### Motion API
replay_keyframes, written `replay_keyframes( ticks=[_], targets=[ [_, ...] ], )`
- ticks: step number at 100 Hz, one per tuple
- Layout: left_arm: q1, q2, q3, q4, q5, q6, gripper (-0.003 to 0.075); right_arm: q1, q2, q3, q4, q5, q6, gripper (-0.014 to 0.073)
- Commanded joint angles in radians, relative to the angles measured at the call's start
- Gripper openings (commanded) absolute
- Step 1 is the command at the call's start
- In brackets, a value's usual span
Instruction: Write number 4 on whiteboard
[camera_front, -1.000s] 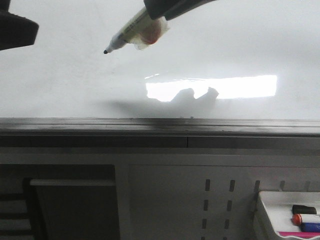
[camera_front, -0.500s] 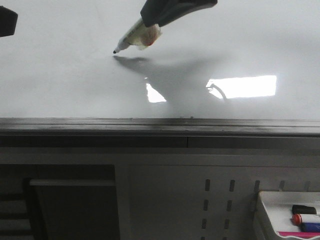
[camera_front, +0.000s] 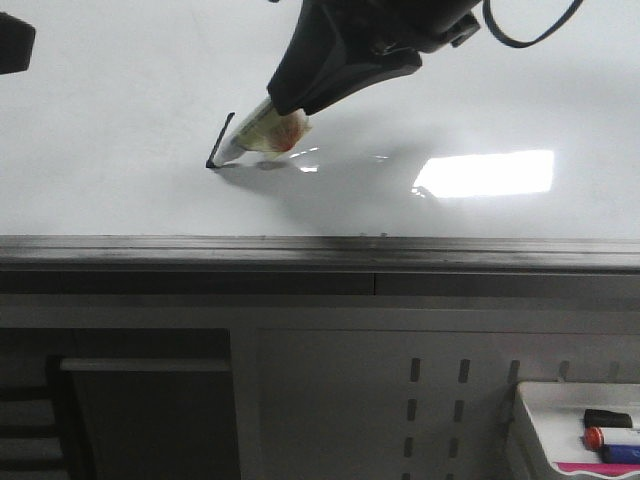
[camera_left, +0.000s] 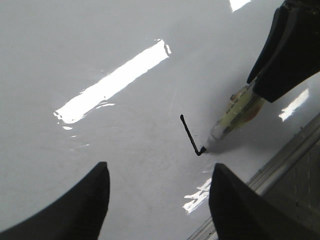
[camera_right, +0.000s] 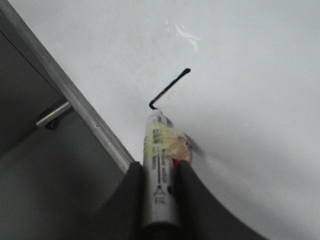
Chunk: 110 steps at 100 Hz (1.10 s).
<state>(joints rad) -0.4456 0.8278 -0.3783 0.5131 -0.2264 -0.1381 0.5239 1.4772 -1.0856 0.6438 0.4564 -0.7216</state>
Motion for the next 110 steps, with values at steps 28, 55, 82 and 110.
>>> replay_keyframes(
  ticks=[28,55,82,110],
  targets=[
    [0.001,-0.008,-0.025,-0.022,-0.064,-0.011,0.0407,-0.104,-0.109,-0.002,-0.067,0.063,0.024,-0.0064],
    [0.001,-0.008,-0.025,-0.022,-0.064,-0.011,0.0407,-0.043,-0.101,-0.13,-0.067,0.093,0.024,-0.0064],
    [0.001,-0.008,-0.025,-0.022,-0.064,-0.011,0.0407,-0.043,-0.003,-0.171,-0.084,0.092,0.024,-0.0064],
    [0.001,-0.008,-0.025,-0.02,-0.064,-0.011,0.0407,-0.03,0.007,-0.106,-0.084,0.201,0.034,-0.0064]
  ],
)
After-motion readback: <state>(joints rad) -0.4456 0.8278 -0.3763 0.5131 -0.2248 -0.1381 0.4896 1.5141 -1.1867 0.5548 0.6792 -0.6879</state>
